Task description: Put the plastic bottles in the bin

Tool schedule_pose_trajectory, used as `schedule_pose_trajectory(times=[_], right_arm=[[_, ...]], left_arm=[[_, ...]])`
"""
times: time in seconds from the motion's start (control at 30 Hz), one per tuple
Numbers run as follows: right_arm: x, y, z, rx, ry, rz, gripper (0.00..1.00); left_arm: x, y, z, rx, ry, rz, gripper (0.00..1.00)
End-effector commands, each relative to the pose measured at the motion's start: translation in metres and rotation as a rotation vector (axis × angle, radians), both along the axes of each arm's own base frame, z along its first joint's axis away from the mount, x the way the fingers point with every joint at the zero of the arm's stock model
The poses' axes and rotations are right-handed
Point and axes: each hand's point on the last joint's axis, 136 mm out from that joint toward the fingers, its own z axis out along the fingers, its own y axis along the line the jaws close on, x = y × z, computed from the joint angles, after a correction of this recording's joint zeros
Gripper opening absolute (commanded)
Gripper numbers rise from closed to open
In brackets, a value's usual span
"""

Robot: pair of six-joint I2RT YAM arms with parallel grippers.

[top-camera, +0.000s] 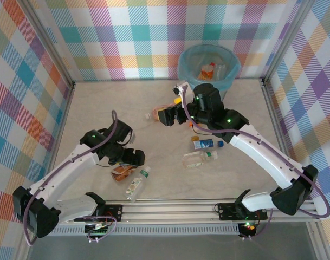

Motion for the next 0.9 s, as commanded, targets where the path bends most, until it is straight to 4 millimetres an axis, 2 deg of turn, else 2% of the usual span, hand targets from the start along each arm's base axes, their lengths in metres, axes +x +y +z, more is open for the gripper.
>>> schedule_pose_trajectory(times=[0.0, 0.13, 0.2, 0.33, 0.47, 0.63, 0.77, 0.87], right_arm=[[0.002, -0.012, 0.024, 0.033, -0.08, -0.062, 0.94], [0.002, -0.034, 0.039, 0.031, -0.148, -0.14, 0.95], [0.0, -0.048, 0.043, 0.011, -0.176, -0.184, 0.96], [-0.009, -0.078, 0.053, -0.028, -0.213, -0.265, 0.97], [-0.026, -0.108, 0.075, 0.002, -0.258, -0.326, 0.97], [-0.038, -0.138, 0.084, -0.002, -0.302, -0.409, 0.96], [-0.039, -0.147, 0.077, -0.024, -0.316, -0.436, 0.97], [-0.039, -0.146, 0.071, -0.024, -0.31, -0.434, 0.97]], left_arm=[[0.033, -0.037, 0.023, -0.047, -0.163, -0.102, 0.9], [0.073, -0.06, 0.027, 0.026, -0.252, -0.148, 0.93], [0.089, -0.083, 0.028, 0.004, -0.267, -0.208, 0.93], [0.115, -0.127, 0.032, -0.053, -0.3, -0.307, 0.93], [0.139, -0.154, 0.028, -0.061, -0.262, -0.294, 0.93], [0.148, -0.189, 0.003, -0.069, -0.165, -0.26, 0.92], [0.132, -0.219, -0.013, -0.065, -0.145, -0.358, 0.92], [0.124, -0.226, -0.026, -0.017, -0.149, -0.422, 0.92]])
